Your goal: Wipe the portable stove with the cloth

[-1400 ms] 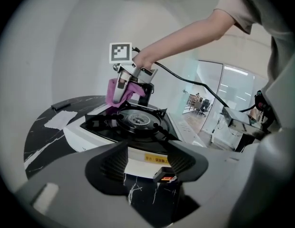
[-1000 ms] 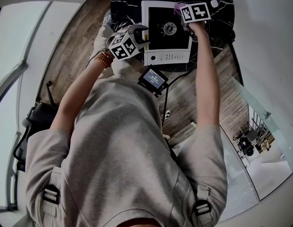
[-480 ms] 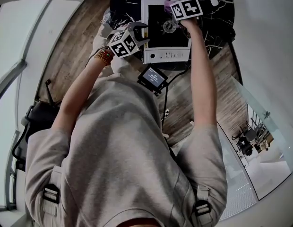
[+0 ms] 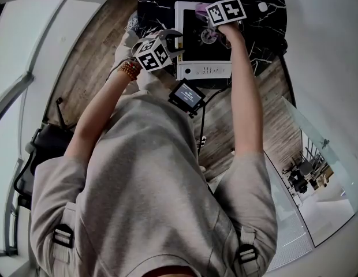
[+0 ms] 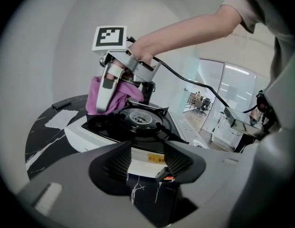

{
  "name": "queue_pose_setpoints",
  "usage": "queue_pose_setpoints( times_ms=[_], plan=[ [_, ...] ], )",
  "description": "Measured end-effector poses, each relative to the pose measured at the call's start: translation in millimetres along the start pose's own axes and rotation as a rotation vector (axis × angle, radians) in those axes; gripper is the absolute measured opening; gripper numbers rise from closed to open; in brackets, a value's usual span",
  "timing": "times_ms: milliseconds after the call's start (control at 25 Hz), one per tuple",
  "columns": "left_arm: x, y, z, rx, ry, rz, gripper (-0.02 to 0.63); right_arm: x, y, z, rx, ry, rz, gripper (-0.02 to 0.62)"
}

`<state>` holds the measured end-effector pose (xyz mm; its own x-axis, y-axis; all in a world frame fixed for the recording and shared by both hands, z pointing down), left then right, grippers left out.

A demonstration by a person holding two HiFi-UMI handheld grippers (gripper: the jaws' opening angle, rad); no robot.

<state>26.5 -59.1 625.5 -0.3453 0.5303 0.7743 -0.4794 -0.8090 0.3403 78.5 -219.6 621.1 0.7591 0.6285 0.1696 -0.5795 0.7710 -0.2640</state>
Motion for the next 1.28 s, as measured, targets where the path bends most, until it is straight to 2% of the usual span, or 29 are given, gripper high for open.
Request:
queue_pose_setpoints(
  times_ms=[240,360,440,520,640,720,800,840,1000,1160,1280],
  plan=[
    [1.1,-0.7,1.4,-0.002,0.013,0.002,0.214,-6.7,10.5,5.2,-0.082,-0.075,0.068,0.126],
    [-1.1,1.4,0.4,0.013,-0.014,-0.076,0.218,-4.0,10.0,3.3,-0.101,-0.135,0.112,0.129],
    [-4.0,3.1,-3.5,0.020,-0.034,-0.123,0.221,-1.6,10.2,-2.0,-0.083,-0.187,0.133,0.130],
    [-3.7,4.5,-6.5,0.010,-0.028,-0.110,0.227,-3.4,16.1,-14.4,-0.044,-0.251,0.098,0.130],
    [0.5,9.6,-8.5,-0.002,-0.012,-0.097,0.230,-10.9,45.4,-28.7,-0.030,-0.317,-0.113,0.130],
    [5.1,11.2,-9.3,-0.003,0.003,-0.099,0.235,-10.1,67.5,-23.6,-0.010,-0.276,-0.280,0.130],
    [8.5,10.5,-9.0,-0.001,0.018,-0.097,0.241,-5.2,78.3,-9.6,0.025,-0.203,-0.377,0.130],
    [9.7,9.4,-8.6,0.002,0.027,-0.097,0.241,-3.0,79.5,-2.6,0.034,-0.175,-0.385,0.130],
    [14.7,4.2,-7.3,0.015,0.055,-0.082,0.244,-3.7,76.4,7.2,0.030,-0.145,-0.310,0.127],
    [17.3,-0.7,-9.1,0.018,0.072,-0.074,0.249,1.2,84.4,15.0,0.070,-0.076,-0.389,0.127],
    [18.6,-6.0,-8.3,0.021,0.080,-0.067,0.252,5.9,85.1,19.1,0.072,-0.091,-0.355,0.127]
  ],
)
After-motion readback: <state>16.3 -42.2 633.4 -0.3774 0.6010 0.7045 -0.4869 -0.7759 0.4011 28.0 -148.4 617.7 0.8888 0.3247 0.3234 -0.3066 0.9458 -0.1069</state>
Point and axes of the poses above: the fingertips, and each gripper's own axes: z forward along the fingers, y to its left, x out of its underside, the point moved 4 cm from there along -z, backward along the fingers, and after that the axes turned 8 degrees about -z, right-handed, at the moved point
